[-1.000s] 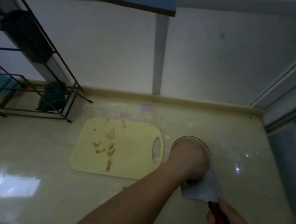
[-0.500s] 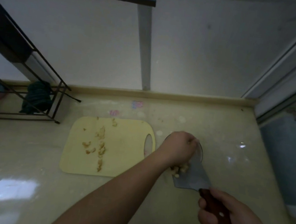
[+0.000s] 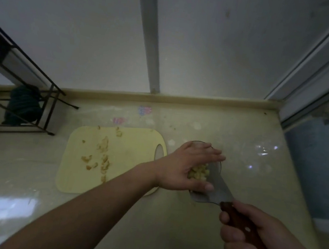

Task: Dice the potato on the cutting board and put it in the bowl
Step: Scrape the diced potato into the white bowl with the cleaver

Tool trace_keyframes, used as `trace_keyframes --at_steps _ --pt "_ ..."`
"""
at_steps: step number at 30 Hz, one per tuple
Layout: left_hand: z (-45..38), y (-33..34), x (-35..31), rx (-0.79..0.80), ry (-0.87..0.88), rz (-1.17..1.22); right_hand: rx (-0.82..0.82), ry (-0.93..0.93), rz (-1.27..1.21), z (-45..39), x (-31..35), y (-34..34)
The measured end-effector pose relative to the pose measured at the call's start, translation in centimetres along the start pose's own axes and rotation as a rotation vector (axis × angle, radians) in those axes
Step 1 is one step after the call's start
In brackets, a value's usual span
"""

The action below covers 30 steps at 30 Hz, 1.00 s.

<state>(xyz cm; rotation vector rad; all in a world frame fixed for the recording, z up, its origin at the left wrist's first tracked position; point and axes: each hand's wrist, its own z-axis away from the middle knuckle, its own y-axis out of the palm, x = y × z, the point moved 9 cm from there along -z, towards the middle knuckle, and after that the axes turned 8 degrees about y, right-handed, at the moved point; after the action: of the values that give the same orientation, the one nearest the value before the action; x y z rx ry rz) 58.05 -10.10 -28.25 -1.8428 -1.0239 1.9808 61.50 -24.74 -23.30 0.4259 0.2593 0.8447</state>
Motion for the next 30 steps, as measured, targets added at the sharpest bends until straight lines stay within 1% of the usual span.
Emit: trace_keyframes --at_steps 11,18,23,30 --pt "-1.5 0.0 3.9 0.133 -0.124 -0.235 -0.001 0.008 -0.026 0.0 0.0 -0.3" --pt "-1.9 0.1 6.0 0.159 -0.195 -0.262 -0.007 -0.004 -0.055 0.3 -0.1 -0.9" --pt "-2.0 0.0 6.7 0.102 -0.234 -0.265 -0.001 -0.009 -0.08 0.2 -0.5 -1.5" --pt "-2.2 -1.1 6.1 -0.013 -0.211 -0.203 -0.033 -0.051 -0.022 0.6 -0.3 -2.3"
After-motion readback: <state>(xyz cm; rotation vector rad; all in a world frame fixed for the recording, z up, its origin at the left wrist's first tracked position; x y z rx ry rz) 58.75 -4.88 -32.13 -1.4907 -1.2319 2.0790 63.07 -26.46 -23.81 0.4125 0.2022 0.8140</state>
